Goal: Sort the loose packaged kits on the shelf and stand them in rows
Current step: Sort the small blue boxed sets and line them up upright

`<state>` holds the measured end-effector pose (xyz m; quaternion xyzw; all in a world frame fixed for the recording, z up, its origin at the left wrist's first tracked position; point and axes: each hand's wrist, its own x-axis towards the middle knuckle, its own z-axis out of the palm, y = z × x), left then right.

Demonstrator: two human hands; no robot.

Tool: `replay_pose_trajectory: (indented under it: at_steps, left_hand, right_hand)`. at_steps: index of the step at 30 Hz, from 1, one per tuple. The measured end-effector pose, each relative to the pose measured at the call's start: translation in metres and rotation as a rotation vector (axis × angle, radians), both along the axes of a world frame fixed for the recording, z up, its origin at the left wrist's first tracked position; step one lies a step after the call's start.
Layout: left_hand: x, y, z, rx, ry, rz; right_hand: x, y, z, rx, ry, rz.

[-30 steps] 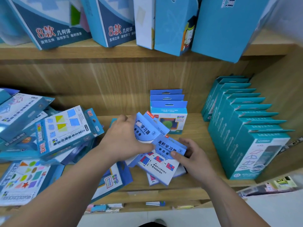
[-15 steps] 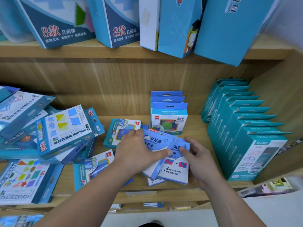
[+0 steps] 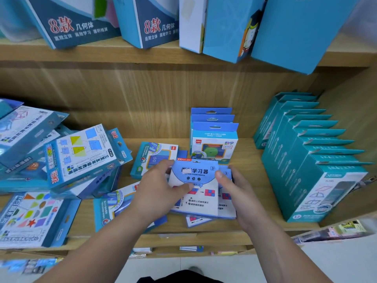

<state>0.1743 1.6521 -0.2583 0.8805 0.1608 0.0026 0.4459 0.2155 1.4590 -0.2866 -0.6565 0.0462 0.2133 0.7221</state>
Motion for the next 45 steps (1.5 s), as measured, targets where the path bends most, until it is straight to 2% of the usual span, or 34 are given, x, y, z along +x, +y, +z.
replay_pose_trajectory:
  at_steps: [6,10,13,17,20,24,31,36,40,43,45]
  left_hand:
    - [0.005,-0.002,-0.004,0.041,-0.088,-0.051]
    - [0.017,0.035,-0.011,0.338,-0.105,-0.053]
    - [0.029,0.048,-0.017,0.527,0.06,-0.149]
    - [0.045,0.046,-0.025,0.634,0.277,-0.108]
    - [0.051,0.044,-0.029,0.585,0.315,-0.07]
    - [0.054,0.046,-0.031,0.491,0.227,-0.014]
    - [0.052,0.038,-0.024,0.516,0.078,0.045]
    - [0.049,0.037,-0.023,0.534,0.033,0.054]
    - [0.052,0.034,-0.031,0.424,0.062,0.094]
    - [0.056,0.036,-0.033,0.29,-0.009,0.201]
    - [0.059,0.038,-0.033,0.336,0.005,0.189]
  right_hand:
    - [0.006,-0.001,-0.004,-0.067,0.04,0.031]
    - [0.009,-0.007,-0.005,-0.081,0.05,0.009]
    - [0.007,-0.007,-0.007,-0.078,0.046,-0.024]
    - [0.007,-0.008,-0.007,-0.081,0.041,-0.036]
    - [0.007,-0.01,-0.005,-0.09,0.031,-0.022]
    - [0.006,-0.012,-0.005,-0.105,0.029,-0.017]
    - [0.011,-0.02,-0.002,-0.118,-0.01,-0.035]
    - [0.014,-0.026,0.004,-0.218,-0.053,0.039]
    - [0.02,-0.031,0.008,-0.231,-0.051,0.051]
    - [0.022,-0.035,0.01,-0.229,-0.037,0.029]
    - [0.023,-0.038,0.01,-0.241,-0.012,0.01]
